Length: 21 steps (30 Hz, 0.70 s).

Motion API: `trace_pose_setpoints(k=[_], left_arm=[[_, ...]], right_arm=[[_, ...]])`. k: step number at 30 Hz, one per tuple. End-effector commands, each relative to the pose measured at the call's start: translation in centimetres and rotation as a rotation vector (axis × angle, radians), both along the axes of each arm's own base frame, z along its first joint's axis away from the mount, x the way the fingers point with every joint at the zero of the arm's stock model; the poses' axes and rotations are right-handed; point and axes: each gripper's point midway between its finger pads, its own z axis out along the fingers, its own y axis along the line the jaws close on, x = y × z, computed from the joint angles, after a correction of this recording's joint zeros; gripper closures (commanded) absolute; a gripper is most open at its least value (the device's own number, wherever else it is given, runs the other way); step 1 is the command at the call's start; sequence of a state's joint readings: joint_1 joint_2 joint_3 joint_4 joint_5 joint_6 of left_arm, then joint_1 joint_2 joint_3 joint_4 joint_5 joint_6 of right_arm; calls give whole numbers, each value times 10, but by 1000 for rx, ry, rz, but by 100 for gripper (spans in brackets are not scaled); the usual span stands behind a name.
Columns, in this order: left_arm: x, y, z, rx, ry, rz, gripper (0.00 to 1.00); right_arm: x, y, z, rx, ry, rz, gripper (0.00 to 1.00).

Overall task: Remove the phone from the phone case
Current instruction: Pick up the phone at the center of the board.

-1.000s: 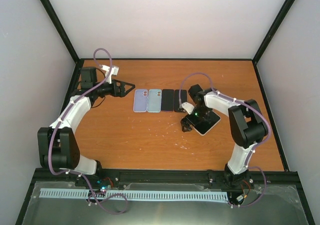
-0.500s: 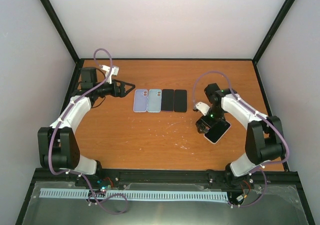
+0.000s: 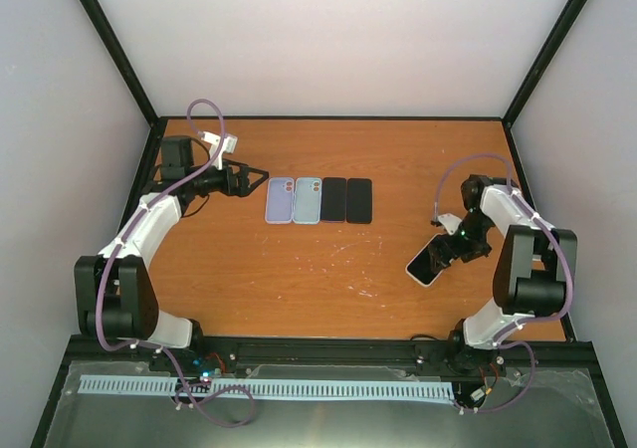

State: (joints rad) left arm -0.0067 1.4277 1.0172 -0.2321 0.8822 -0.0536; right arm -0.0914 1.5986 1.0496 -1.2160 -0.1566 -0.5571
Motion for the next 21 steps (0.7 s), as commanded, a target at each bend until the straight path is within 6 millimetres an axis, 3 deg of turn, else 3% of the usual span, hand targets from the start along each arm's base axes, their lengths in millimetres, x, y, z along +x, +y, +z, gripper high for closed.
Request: trace_pose_setpoints(k=[1, 7, 13, 21], left_arm=[[2, 1, 8, 4, -52, -11, 0], [4, 1, 10, 11, -65, -12, 0], [1, 2, 11, 29, -84, -10, 0], [1, 3, 10, 33, -83, -11, 0]], right_arm=[[-11, 0, -12, 23, 90, -30, 0], [14, 7, -29, 57, 113, -121, 0], [42, 17, -32, 81, 86, -146, 0], [81, 65, -35, 100, 7, -50, 0]])
